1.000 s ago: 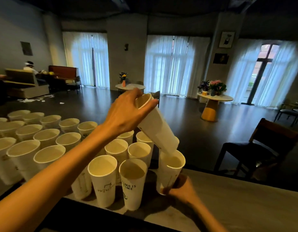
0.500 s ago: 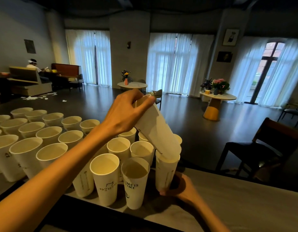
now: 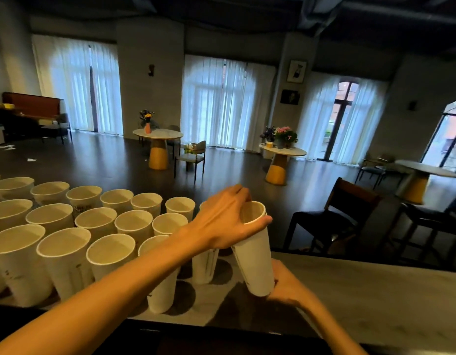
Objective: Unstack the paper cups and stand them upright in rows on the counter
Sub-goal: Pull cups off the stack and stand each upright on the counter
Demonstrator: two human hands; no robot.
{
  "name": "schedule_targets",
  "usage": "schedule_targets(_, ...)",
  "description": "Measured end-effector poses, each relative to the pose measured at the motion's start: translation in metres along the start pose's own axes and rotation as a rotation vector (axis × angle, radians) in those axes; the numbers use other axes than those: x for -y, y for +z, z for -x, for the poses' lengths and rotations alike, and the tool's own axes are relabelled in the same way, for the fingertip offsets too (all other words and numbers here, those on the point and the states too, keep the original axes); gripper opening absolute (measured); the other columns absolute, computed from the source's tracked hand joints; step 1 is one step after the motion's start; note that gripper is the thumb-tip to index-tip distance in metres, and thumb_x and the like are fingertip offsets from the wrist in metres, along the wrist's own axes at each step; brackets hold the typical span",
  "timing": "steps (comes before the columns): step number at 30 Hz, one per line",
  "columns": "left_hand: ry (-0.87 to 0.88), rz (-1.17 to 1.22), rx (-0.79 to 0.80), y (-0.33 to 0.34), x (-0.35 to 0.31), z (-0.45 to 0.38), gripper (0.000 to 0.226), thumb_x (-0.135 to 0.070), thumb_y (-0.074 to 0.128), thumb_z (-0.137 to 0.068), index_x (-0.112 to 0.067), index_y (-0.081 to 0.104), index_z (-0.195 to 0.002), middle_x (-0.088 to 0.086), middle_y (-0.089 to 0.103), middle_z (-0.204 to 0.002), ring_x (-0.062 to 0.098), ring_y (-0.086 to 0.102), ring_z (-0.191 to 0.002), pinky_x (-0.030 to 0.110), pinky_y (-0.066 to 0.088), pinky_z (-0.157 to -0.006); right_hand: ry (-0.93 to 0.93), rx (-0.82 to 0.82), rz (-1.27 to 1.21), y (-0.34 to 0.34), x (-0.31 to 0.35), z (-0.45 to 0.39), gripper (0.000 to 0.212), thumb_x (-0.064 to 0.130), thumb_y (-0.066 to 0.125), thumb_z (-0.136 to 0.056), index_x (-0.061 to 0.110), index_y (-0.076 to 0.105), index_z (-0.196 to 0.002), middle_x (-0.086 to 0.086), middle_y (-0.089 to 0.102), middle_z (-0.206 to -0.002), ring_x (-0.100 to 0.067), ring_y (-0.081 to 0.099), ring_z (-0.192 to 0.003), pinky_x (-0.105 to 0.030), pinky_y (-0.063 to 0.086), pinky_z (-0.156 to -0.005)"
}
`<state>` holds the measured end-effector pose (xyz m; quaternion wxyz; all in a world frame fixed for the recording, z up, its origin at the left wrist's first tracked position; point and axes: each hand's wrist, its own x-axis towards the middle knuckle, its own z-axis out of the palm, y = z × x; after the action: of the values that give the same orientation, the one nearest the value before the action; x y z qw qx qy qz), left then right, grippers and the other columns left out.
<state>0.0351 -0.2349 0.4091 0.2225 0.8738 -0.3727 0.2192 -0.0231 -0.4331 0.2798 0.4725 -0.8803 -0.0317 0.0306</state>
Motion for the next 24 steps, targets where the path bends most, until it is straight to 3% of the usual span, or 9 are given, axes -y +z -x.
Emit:
schedule_targets(2, 0.011, 0.002, -0.008, 0.001, -0.004, 0.000, 0.066, -0.078, 0.040, -0.085, -0.022, 0.053, -0.119, -0.002, 0.056, -0.116, 0.012, 0.053, -0.096, 0.029, 0.051, -0.080, 0.018, 0.021, 0.000, -0.003, -0.002, 0.009, 0.059, -0.001, 0.083, -0.069, 0.027, 0.058, -0.114, 0.008, 0.067, -0.102, -0.012, 0.067, -0.100, -0.020, 0.055, -0.079)
schedule_targets(6, 0.059, -0.057, 0.002, -0.001, -0.006, 0.004, 0.067, -0.079, 0.039, -0.085, -0.022, 0.052, -0.118, -0.002, 0.056, -0.115, 0.013, 0.054, -0.094, 0.033, 0.055, -0.079, 0.077, 0.037, -0.034, -0.006, -0.001, 0.013, 0.083, 0.017, 0.095, -0.055, 0.036, 0.050, -0.121, 0.014, 0.061, -0.115, 0.000, 0.057, -0.107, -0.018, 0.048, -0.086)
schedule_targets(9, 0.104, -0.050, 0.031, 0.004, -0.007, 0.011, 0.065, -0.077, 0.038, -0.087, -0.021, 0.051, -0.118, -0.002, 0.054, -0.114, 0.013, 0.054, -0.092, 0.034, 0.056, -0.077, 0.045, -0.016, -0.081, -0.005, 0.002, 0.010, 0.069, 0.022, 0.093, -0.057, 0.033, 0.055, -0.113, 0.008, 0.064, -0.116, -0.005, 0.059, -0.111, -0.030, 0.050, -0.096)
schedule_targets(13, 0.143, -0.105, 0.032, 0.005, -0.006, 0.016, 0.069, -0.077, 0.032, -0.086, -0.021, 0.051, -0.121, -0.003, 0.050, -0.112, 0.012, 0.052, -0.088, 0.030, 0.055, -0.070, 0.022, -0.111, -0.037, 0.006, 0.008, 0.001, 0.054, 0.034, 0.092, -0.060, 0.034, 0.062, -0.104, 0.015, 0.068, -0.104, 0.009, 0.062, -0.097, -0.012, 0.052, -0.073)
schedule_targets(17, 0.039, -0.132, 0.008, -0.007, 0.002, 0.021, 0.068, -0.078, 0.029, -0.086, -0.021, 0.050, -0.116, -0.003, 0.049, -0.106, 0.014, 0.054, -0.083, 0.029, 0.053, -0.068, 0.032, -0.180, -0.029, 0.028, 0.011, -0.007, 0.066, 0.048, 0.091, -0.048, 0.030, 0.062, -0.105, 0.009, 0.068, -0.107, -0.007, 0.064, -0.102, -0.029, 0.055, -0.090)
schedule_targets(19, -0.034, -0.140, -0.040, -0.024, 0.008, 0.021, 0.069, -0.078, 0.030, -0.084, -0.023, 0.051, -0.119, -0.004, 0.049, -0.108, 0.013, 0.054, -0.086, 0.026, 0.049, -0.069, 0.021, -0.204, -0.047, 0.044, 0.006, -0.007, 0.073, 0.048, 0.091, -0.045, 0.026, 0.061, -0.108, 0.004, 0.068, -0.107, -0.015, 0.065, -0.103, -0.032, 0.056, -0.090)
schedule_targets(22, -0.084, -0.156, -0.128, -0.058, 0.017, 0.016, 0.074, -0.079, 0.029, -0.082, -0.024, 0.052, -0.126, -0.004, 0.052, -0.117, 0.013, 0.054, -0.095, 0.024, 0.044, -0.072, 0.081, -0.172, -0.132, 0.070, -0.008, -0.006, 0.093, 0.050, 0.096, -0.036, 0.023, 0.056, -0.115, 0.003, 0.066, -0.110, -0.016, 0.066, -0.102, -0.024, 0.055, -0.082)
schedule_targets(24, -0.114, -0.121, -0.187, -0.079, 0.025, 0.012, 0.075, -0.079, 0.030, -0.083, -0.025, 0.053, -0.129, -0.003, 0.053, -0.124, 0.013, 0.053, -0.099, 0.024, 0.042, -0.073, 0.102, -0.134, -0.151, 0.087, -0.010, -0.009, 0.081, 0.041, 0.097, -0.041, 0.029, 0.056, -0.110, 0.001, 0.067, -0.113, -0.014, 0.066, -0.102, -0.019, 0.053, -0.079)
